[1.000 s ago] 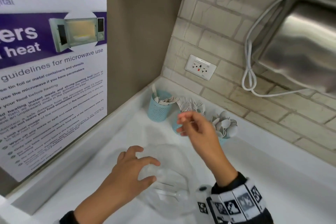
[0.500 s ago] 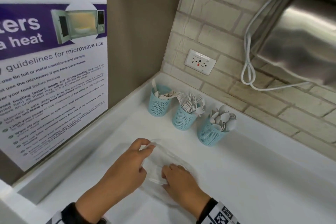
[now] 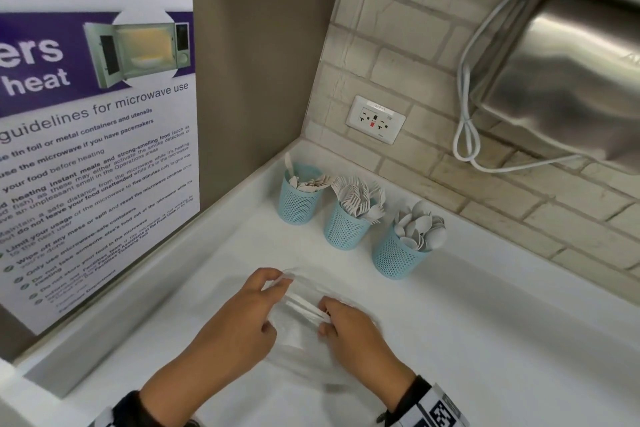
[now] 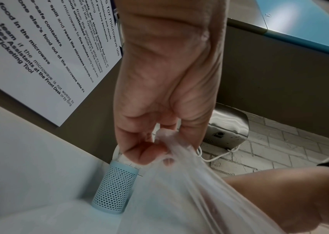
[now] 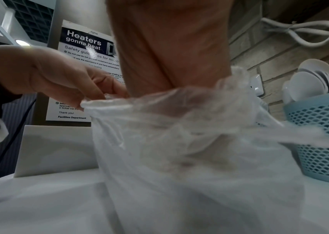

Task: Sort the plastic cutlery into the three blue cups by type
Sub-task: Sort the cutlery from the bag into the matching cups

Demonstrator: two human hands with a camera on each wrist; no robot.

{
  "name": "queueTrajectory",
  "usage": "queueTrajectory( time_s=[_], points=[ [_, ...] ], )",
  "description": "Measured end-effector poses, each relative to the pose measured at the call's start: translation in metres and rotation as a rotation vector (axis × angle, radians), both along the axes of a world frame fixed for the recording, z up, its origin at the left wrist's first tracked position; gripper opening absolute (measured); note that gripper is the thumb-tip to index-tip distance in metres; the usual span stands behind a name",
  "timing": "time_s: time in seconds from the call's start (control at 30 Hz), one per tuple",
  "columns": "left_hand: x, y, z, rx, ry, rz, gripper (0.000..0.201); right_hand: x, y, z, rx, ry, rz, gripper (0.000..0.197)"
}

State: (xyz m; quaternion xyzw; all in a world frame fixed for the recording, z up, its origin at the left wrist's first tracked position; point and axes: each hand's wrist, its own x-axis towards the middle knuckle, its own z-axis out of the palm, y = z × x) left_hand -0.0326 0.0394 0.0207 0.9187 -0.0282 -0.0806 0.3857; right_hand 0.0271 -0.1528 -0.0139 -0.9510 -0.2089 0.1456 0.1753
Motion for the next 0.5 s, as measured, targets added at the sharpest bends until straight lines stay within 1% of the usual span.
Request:
queueTrajectory(
  time_s=[0.07,0.2,0.27,0.37,0.4,0.43,0.5],
  points=[
    [0.001,-0.001,0.0,0.002,0.002,-0.008,0.067,0.001,0.0,-0.002,0.01,-0.017,-0.002,0.023],
    [0.002,-0.002,0.002,0.004,0.005,-0.012,0.068,-0.003,0.003,-0.005,-0.063,-0.005,0.019,0.025],
    [0.002,0.0,0.003,0.002,0.015,-0.012,0.068,-0.006,0.005,-0.003,-0.065,0.025,0.001,0.028],
    [-0.001,0.005,0.005,0.028,0.077,-0.044,0.069,-0.007,0.004,0.001,0.024,0.084,-0.096,0.044],
    [-0.002,0.006,0.006,0.046,0.111,-0.069,0.07,-0.005,0.003,0.002,0.059,0.076,-0.136,0.049],
    [-0.003,0.007,0.006,0.065,0.142,-0.095,0.071,-0.004,0.002,0.004,0.107,0.041,-0.165,0.05],
    [-0.005,0.008,0.007,0.099,0.179,-0.135,0.076,-0.001,0.001,0.006,0.197,-0.063,-0.18,0.039]
  ],
)
